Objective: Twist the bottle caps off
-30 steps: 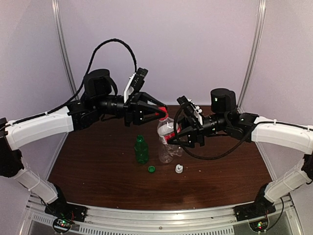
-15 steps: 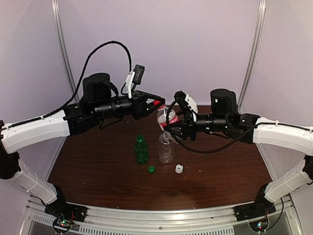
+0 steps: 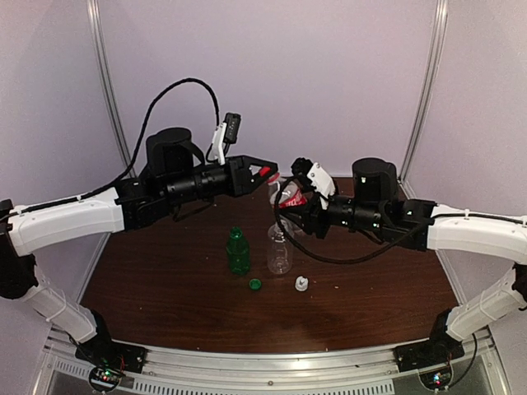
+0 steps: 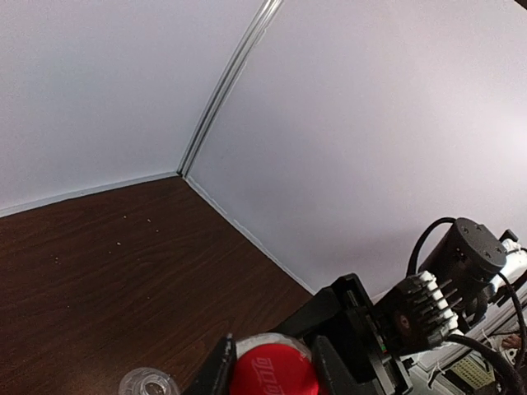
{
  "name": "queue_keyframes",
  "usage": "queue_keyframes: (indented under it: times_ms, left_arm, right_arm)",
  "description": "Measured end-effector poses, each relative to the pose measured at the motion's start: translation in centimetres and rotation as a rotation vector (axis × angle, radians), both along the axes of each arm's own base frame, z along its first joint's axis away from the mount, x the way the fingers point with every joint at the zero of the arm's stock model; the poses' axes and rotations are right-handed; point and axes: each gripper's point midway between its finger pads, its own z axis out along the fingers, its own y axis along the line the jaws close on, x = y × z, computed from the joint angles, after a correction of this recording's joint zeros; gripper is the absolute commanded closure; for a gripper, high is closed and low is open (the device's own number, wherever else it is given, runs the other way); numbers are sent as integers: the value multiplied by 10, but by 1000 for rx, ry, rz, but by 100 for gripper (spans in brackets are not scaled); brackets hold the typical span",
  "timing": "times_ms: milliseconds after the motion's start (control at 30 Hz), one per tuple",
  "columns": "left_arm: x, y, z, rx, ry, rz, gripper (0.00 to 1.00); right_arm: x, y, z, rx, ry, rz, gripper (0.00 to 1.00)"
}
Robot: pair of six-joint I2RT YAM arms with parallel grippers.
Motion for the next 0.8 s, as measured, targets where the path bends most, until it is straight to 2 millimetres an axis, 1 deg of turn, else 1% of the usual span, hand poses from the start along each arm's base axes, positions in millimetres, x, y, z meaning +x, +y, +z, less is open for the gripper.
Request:
queue_keyframes:
  times_ms: [233,300,400,500,667,800]
  left_arm:
    - [10,1,0,-67,72,45,71]
    - [23,9,3,-85,76,106,71]
    - [42,25,2,-99,77,198,71]
    - [52,34,-3,-91,75,253,71]
    - [51,47,-9,-34,21,292,70]
    - [42,72,-11,38,-47,342,71]
  right_arm:
    - [7,-7,-1,-46,-60,-83,61]
    - [9,-13,-3,-54,-68,-110,61]
    - [9,-21,2,-51,-86,-137,61]
    - [7,-24,8,-43,-100,-138,61]
    - [6,-25,11,-37,-103,-137,60]
    - [3,-28,10,-36,-102,-137,60]
